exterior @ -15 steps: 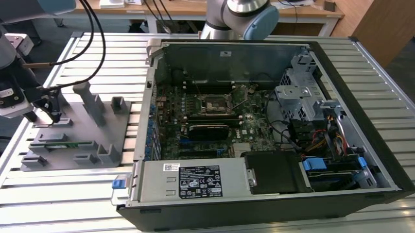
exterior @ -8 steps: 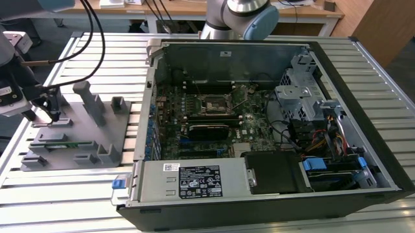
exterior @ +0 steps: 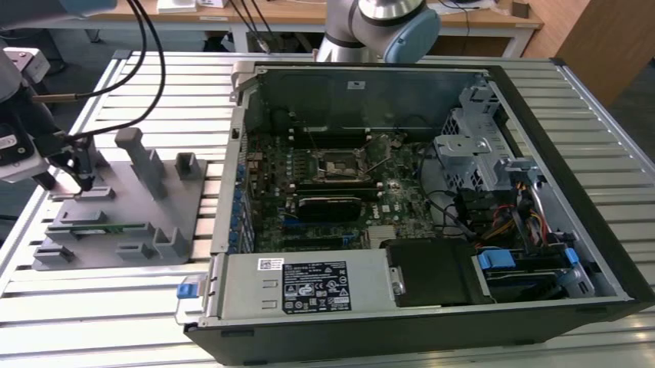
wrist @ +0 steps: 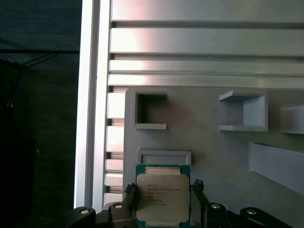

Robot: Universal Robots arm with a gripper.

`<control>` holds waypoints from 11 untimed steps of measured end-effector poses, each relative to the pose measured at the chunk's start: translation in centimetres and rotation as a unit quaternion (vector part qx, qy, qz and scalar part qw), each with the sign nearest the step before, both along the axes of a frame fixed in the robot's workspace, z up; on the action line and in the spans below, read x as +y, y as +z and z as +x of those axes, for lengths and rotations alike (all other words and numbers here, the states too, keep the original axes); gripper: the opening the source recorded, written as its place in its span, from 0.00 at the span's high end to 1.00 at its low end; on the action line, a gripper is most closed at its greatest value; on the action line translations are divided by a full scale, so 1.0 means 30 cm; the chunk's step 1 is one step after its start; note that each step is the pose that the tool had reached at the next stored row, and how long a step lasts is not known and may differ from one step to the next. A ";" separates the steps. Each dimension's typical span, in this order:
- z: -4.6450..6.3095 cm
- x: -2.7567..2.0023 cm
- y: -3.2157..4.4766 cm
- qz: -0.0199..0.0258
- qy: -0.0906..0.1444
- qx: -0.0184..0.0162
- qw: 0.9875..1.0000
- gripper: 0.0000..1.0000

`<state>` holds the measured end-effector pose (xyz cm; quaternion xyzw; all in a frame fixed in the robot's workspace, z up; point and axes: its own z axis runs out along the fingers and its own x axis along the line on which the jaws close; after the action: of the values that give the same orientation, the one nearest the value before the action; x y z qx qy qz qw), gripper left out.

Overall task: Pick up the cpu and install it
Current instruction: 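Pick up the cpu and move it towards the insertion slot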

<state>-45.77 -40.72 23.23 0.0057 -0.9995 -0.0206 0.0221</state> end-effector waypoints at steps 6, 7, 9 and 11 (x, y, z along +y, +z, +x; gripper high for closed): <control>0.000 0.000 0.005 0.000 0.000 0.000 1.000 0.46; 0.000 0.000 0.006 0.000 0.000 0.000 1.000 0.46; 0.000 0.000 0.008 0.000 0.000 0.000 1.000 0.46; 0.000 0.000 0.009 0.000 0.000 0.000 1.000 0.46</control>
<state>-45.77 -40.72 23.49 0.0057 -0.9995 -0.0206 0.0221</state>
